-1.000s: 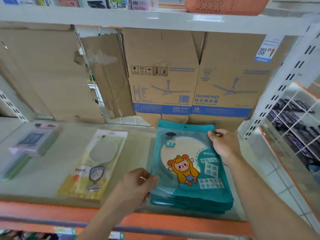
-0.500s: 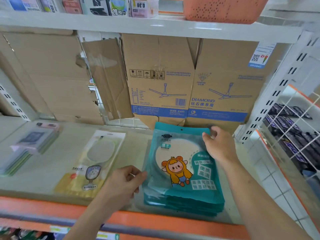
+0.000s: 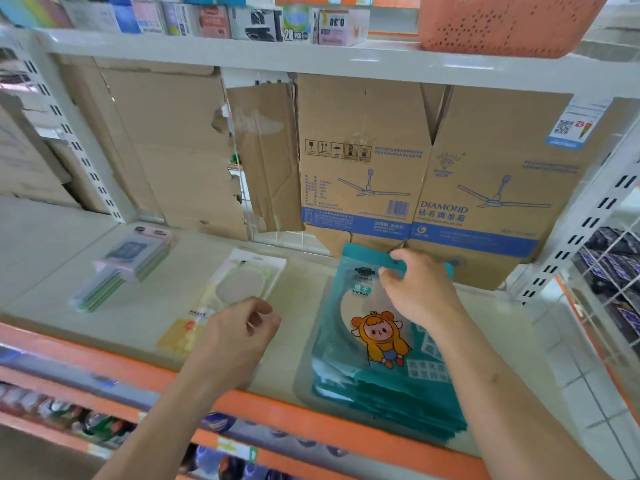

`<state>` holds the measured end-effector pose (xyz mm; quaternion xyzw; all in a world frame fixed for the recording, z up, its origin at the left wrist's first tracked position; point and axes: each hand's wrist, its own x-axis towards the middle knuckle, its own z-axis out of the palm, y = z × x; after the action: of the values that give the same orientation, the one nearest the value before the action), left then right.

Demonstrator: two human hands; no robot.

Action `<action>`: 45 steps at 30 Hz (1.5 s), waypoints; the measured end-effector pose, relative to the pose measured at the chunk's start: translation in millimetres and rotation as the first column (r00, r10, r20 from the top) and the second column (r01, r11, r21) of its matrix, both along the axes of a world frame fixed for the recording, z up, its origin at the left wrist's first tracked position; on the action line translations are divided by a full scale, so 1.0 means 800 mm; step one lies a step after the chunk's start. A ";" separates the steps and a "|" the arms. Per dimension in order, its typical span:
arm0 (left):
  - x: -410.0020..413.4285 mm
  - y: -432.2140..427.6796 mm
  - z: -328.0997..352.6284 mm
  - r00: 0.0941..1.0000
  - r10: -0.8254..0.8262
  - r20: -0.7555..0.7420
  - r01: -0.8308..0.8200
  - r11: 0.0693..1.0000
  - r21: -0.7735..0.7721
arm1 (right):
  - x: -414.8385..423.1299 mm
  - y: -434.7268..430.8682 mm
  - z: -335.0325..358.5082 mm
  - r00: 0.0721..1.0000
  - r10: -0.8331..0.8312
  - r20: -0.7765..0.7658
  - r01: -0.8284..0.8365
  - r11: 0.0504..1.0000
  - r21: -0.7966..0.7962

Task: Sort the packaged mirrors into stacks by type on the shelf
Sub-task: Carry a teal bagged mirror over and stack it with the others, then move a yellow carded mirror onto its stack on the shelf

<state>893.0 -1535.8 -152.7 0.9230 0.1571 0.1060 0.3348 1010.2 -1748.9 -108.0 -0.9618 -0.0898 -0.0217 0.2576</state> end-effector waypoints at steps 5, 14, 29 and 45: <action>-0.008 0.018 0.003 0.998 0.063 0.001 -0.063 0.993 0.102 | -0.008 0.028 0.009 0.997 0.080 -0.011 -0.080 0.997 -0.016; -0.040 0.091 0.008 0.997 0.076 -0.032 -0.072 0.990 0.119 | -0.034 0.100 0.016 0.984 0.164 -0.066 -0.166 0.986 -0.020; -0.105 0.265 0.000 0.987 0.155 -0.038 -0.148 0.978 0.148 | -0.083 0.273 0.013 0.969 0.224 -0.104 -0.232 0.970 -0.070; -0.169 0.413 0.019 0.961 0.274 -0.027 -0.260 0.935 0.242 | -0.125 0.480 -0.006 0.892 0.442 -0.099 -0.447 0.894 -0.038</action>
<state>757.7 -1205.6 -137.2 0.9291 0.2772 0.1407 0.2003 910.6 -1364.5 -113.0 -0.9231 -0.2965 0.0828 0.2306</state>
